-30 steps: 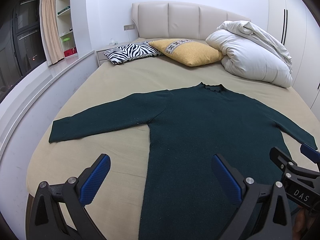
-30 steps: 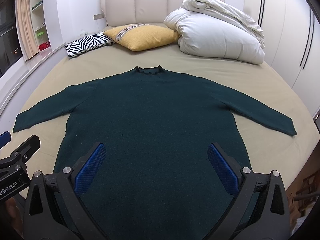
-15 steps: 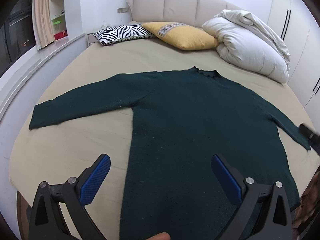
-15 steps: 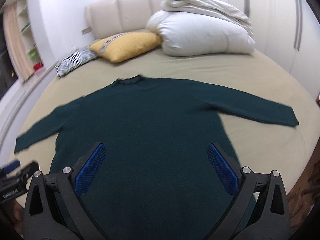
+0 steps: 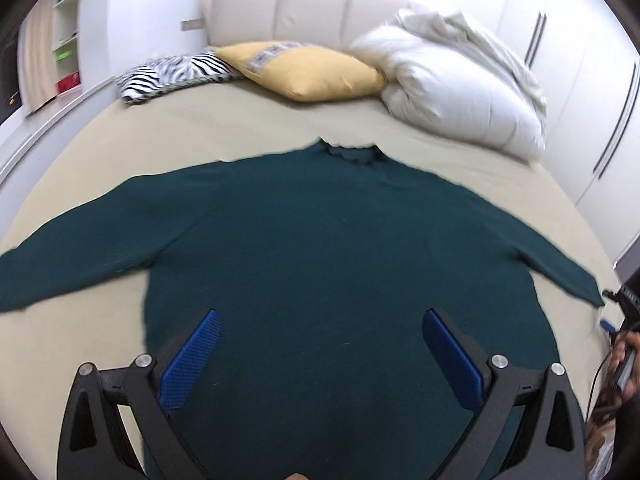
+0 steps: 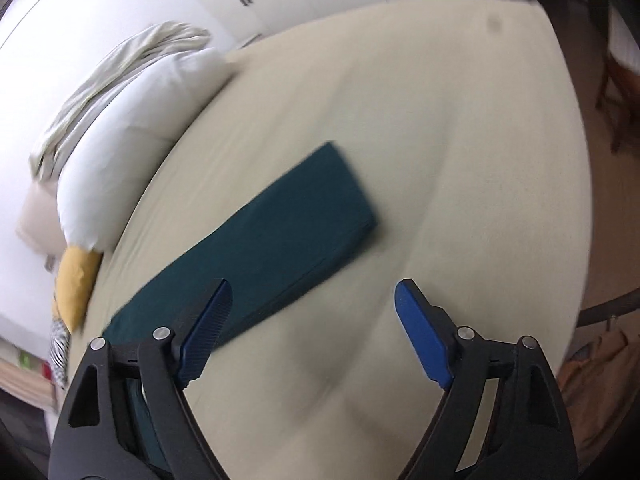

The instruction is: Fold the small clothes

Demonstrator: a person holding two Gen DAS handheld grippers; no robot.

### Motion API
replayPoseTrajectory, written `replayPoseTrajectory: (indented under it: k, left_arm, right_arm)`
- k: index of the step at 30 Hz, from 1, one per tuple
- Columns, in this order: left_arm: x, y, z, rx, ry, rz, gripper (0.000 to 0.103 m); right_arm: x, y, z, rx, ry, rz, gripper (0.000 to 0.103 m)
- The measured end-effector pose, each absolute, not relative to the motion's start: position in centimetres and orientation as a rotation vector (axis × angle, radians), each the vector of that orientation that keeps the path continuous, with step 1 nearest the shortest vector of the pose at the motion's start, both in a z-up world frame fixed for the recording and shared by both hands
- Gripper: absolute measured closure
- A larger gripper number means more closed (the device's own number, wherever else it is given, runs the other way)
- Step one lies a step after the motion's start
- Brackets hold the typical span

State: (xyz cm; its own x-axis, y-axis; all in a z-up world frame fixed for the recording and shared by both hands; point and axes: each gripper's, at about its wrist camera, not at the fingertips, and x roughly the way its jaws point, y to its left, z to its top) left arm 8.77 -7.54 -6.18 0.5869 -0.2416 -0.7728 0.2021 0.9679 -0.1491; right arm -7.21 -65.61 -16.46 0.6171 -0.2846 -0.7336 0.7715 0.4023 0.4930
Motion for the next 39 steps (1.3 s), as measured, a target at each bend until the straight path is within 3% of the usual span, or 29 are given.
replayPoseTrajectory:
  k: [2,4,6,8,10,13,17,20,27,28,30,32,38,39]
  left_arm:
    - [9.8,-8.4,-7.1,-0.06,0.981,-0.247,0.0]
    - [10.5,-8.3,-7.9,-0.119,1.023,-0.252,0.0]
    - [10.9,-8.3,-8.5,-0.138,1.04,-0.257,0.0]
    - [11.0,-7.8,-8.8,-0.158,1.047,-0.277,0.0]
    - [10.8,-6.8,-8.7,-0.195,1.033,-0.291,0.0]
    - [11.2,-5.0,-8.6,-0.282,1.018,-0.313,0.003]
    - [12.0,-3.4,-8.3,-0.374,1.012,-0.358,0.017]
    - [12.5,-2.5,-7.9,-0.41,0.99,-0.385,0.017]
    - [14.7,-0.4,-8.1,-0.509,0.961,-0.407,0.016]
    - [15.2,-0.5,-8.3,-0.519,0.967,-0.412,0.016]
    - [16.2,-1.0,-8.7,-0.525,0.979,-0.422,0.014]
    - [16.9,-2.0,-9.1,-0.52,0.988,-0.437,0.013]
    - [20.2,-8.5,-11.4,-0.467,1.077,-0.49,0.015]
    - [20.6,-9.6,-11.7,-0.45,1.094,-0.498,0.021]
  right_arm:
    - [-7.3,-68.1,-18.0,0.971,0.599,-0.701,0.044]
    - [-6.7,-69.6,-18.8,0.955,0.598,-0.695,0.048]
    - [-5.8,-70.7,-19.4,0.919,0.598,-0.659,0.063]
    - [-5.4,-72.8,-20.3,0.931,0.61,-0.639,0.087]
    - [-4.7,-72.7,-19.7,0.942,0.61,-0.631,0.096]
    - [-0.7,-68.9,-16.2,0.831,0.634,-0.615,0.096]
    - [4.8,-62.5,-12.4,0.752,0.62,-0.447,0.096]
    - [11.2,-54.5,-10.4,0.687,0.644,-0.25,0.096]
    - [22.4,-34.1,-13.7,0.646,0.803,0.106,0.09]
    - [23.2,-32.1,-14.9,0.632,0.832,0.129,0.087]
    - [23.7,-29.5,-16.8,0.626,0.883,0.188,0.072]
    - [22.2,-28.6,-17.7,0.645,0.903,0.242,0.044]
    - [13.2,-33.0,-15.0,0.547,0.792,0.143,0.041]
    - [12.6,-34.7,-14.2,0.506,0.78,0.087,0.041]
